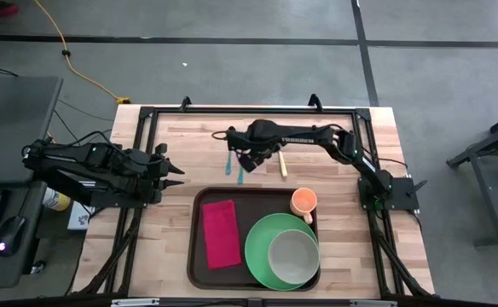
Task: Set up tray
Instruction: Put the yellow knife on top of the red napkin
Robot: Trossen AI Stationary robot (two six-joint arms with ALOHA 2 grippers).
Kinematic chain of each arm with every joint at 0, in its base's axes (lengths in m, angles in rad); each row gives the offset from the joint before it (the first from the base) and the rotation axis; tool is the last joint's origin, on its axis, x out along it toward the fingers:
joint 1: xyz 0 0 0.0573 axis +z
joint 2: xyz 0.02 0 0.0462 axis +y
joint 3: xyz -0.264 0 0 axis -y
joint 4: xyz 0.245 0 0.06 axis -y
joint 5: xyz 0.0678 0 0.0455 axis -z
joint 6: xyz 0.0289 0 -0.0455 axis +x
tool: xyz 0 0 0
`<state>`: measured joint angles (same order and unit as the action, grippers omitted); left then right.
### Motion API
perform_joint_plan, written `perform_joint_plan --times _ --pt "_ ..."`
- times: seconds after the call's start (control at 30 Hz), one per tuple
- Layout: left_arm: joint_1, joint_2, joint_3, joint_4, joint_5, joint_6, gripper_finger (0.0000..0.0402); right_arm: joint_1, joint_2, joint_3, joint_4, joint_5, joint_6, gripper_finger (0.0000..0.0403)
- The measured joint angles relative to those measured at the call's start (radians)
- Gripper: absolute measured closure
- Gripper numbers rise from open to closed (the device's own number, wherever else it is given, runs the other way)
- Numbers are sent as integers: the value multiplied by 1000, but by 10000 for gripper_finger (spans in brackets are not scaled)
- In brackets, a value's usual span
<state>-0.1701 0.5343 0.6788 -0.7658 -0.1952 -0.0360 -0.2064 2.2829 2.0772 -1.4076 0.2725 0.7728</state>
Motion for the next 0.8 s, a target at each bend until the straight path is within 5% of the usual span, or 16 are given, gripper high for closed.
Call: perform_joint_plan --times 0.23,0.5,0.8 --pt "0 0 0 -21 3 1 229 -33 -96 -282 120 -55 80 148" --pt "0 0 0 -56 -5 5 229 -65 -342 -742 590 -141 195 144" --pt "0 0 0 -53 -26 5 229 -117 -376 -889 715 -196 173 144"
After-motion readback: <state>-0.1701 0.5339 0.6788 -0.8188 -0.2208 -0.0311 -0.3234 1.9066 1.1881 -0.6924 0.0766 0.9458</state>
